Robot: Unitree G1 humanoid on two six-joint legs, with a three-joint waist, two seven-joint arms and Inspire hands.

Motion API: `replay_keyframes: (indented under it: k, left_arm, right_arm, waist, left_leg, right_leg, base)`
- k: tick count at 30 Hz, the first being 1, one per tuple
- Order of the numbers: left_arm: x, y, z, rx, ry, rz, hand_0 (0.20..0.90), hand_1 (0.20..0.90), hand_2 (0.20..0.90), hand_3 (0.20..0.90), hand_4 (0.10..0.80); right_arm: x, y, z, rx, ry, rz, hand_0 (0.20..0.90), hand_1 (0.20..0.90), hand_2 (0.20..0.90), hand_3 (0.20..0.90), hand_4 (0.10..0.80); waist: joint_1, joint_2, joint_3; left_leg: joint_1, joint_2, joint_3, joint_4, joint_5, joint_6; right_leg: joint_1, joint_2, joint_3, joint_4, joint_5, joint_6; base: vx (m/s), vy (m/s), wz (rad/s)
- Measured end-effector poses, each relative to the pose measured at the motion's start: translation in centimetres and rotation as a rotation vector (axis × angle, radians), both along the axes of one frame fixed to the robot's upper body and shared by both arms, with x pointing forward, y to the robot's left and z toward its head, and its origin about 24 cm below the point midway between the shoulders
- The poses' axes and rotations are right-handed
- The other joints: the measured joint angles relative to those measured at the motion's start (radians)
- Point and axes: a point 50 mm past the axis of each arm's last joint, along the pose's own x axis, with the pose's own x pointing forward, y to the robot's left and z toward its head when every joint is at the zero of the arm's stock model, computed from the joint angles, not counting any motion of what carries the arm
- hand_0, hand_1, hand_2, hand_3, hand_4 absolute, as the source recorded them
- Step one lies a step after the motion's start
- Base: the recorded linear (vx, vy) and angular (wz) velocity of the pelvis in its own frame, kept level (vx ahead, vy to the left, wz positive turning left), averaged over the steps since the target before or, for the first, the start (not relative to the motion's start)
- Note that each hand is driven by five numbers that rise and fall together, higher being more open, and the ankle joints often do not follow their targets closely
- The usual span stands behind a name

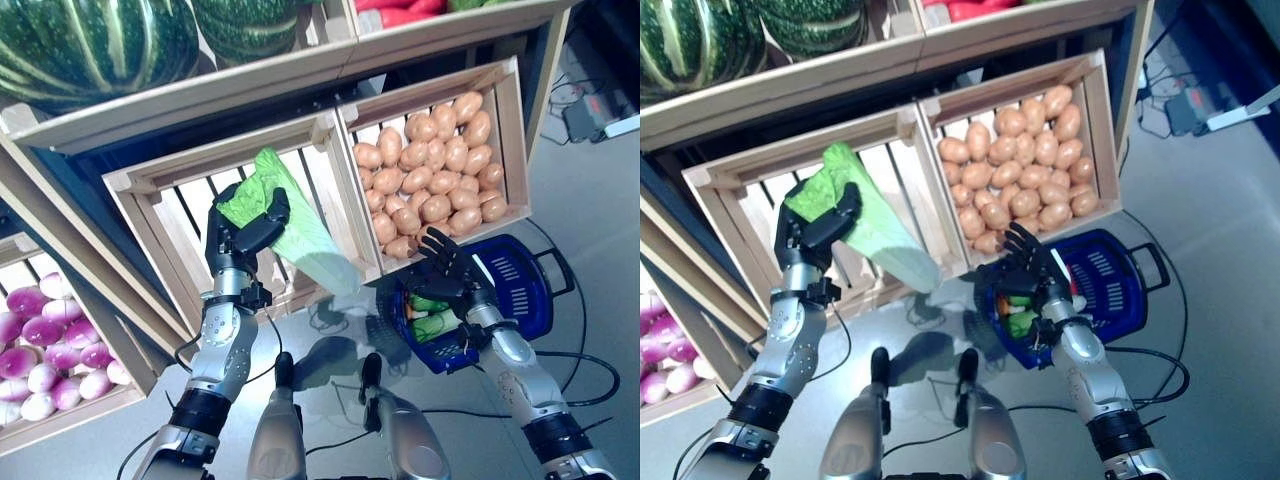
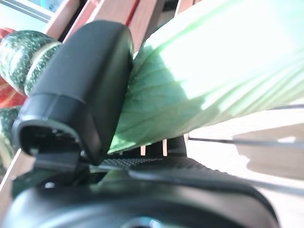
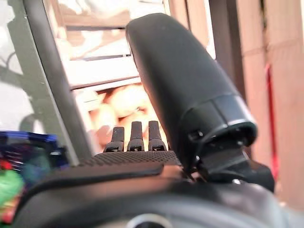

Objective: Put vegetables into the basket

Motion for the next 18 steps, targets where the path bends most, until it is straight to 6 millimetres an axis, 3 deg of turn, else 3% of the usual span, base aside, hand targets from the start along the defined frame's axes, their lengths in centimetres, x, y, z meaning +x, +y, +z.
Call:
replay_keyframes:
  k: [3, 9, 18]
  left_arm:
    - [-0.1, 0.0, 0.2, 0.017, 0.006, -0.018, 0.300, 0.300, 0.300, 0.300, 0.400]
    - [-0.5, 0.5, 0.1, 0.061, 0.021, -0.019, 0.300, 0.300, 0.300, 0.300, 0.400]
    - [-1.5, -0.1, -2.2, 0.122, 0.111, -0.088, 0.300, 0.300, 0.300, 0.300, 0.400]
  right_arm:
    - [0.0, 0.1, 0.8, -0.075, 0.032, 0.083, 0.900, 0.900, 0.900, 0.900, 0.800]
    - [-0.3, 0.0, 0.0, -0.118, 0.155, 0.177, 0.900, 0.900, 0.900, 0.900, 0.800]
    - [-1.4, 1.9, -1.9, -0.093, 0.341, 0.341, 0.900, 0.900, 0.900, 0.900, 0.800]
  waist:
    - [0.001, -0.011, -0.015]
    - [0.008, -0.008, -0.072]
    - [0.010, 0.013, -0.175]
  left_leg:
    - [0.034, -0.001, -0.004, -0.020, 0.001, -0.001]
    - [0.067, -0.003, -0.007, -0.054, 0.002, -0.002]
    - [0.105, -0.004, -0.004, -0.083, 0.003, -0.003]
  right_leg:
    - [0.051, 0.002, -0.015, -0.047, 0.012, 0.002]
    - [0.101, 0.007, -0.022, -0.113, 0.029, 0.007]
    - [0.141, 0.010, -0.023, -0.148, 0.038, 0.010]
  base:
    - [0.093, 0.011, 0.06]
    - [0.043, -0.002, 0.03]
    - [0.015, -0.001, 0.00]
